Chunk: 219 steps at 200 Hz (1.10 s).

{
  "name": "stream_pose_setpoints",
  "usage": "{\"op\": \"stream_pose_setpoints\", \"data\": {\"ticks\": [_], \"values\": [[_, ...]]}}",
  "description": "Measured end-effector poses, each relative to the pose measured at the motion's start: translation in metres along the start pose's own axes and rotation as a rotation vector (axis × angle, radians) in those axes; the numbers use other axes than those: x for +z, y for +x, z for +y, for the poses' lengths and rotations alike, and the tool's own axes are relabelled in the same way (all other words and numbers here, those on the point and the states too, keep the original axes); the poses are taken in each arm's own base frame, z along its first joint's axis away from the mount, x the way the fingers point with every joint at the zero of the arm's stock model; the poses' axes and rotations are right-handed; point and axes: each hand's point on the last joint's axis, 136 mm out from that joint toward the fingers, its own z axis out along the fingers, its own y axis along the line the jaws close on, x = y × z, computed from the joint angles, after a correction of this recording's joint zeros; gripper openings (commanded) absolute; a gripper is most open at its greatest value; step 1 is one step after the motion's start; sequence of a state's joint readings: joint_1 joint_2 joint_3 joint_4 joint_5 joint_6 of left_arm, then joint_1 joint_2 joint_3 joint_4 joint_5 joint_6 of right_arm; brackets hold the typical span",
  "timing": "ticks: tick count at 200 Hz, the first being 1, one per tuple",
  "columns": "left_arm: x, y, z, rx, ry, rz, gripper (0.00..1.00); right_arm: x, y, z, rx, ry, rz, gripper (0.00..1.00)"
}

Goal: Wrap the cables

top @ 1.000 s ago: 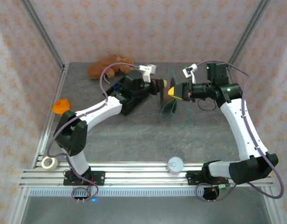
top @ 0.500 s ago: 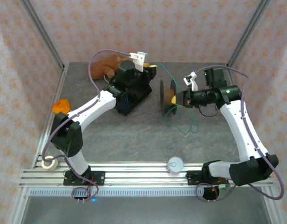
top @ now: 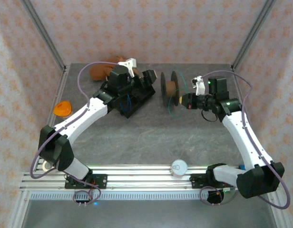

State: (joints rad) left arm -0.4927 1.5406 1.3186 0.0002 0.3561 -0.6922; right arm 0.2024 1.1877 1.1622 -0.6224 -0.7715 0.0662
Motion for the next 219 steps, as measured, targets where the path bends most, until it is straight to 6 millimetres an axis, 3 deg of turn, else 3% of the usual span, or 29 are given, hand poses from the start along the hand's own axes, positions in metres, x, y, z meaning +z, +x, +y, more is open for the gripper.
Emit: {"op": "stream_pose_setpoints", "data": {"ticks": [32, 54, 77, 110, 142, 168, 187, 193, 219], "values": [[0.003, 0.022, 0.007, -0.053, -0.014, 0.096, 0.99, 0.014, -0.010, -0.010, 0.039, 0.018, -0.015, 0.00], [0.011, 0.023, 0.016, -0.065, -0.079, 0.125, 0.99, 0.015, -0.017, -0.013, 0.034, 0.034, -0.045, 0.00], [0.035, 0.000, 0.014, -0.055, -0.141, 0.102, 0.99, 0.018, -0.027, -0.018, 0.017, 0.053, -0.080, 0.00], [0.100, -0.043, 0.021, 0.006, -0.252, 0.038, 0.99, 0.038, -0.033, -0.042, 0.041, 0.122, -0.059, 0.00], [0.167, -0.056, 0.059, 0.093, -0.382, -0.019, 0.93, 0.038, -0.038, -0.048, 0.059, 0.162, -0.066, 0.00], [0.203, -0.023, 0.125, 0.124, -0.524, 0.000, 0.78, 0.023, -0.046, -0.038, 0.062, 0.163, -0.109, 0.00], [0.215, 0.005, 0.167, 0.112, -0.612, 0.038, 0.66, 0.014, -0.049, -0.031, 0.058, 0.153, -0.133, 0.00], [0.217, 0.007, 0.174, 0.119, -0.626, 0.032, 0.62, 0.012, -0.049, -0.030, 0.058, 0.152, -0.136, 0.00], [0.221, -0.004, 0.168, 0.088, -0.600, -0.028, 0.53, 0.011, -0.048, -0.029, 0.056, 0.151, -0.136, 0.00]]}}
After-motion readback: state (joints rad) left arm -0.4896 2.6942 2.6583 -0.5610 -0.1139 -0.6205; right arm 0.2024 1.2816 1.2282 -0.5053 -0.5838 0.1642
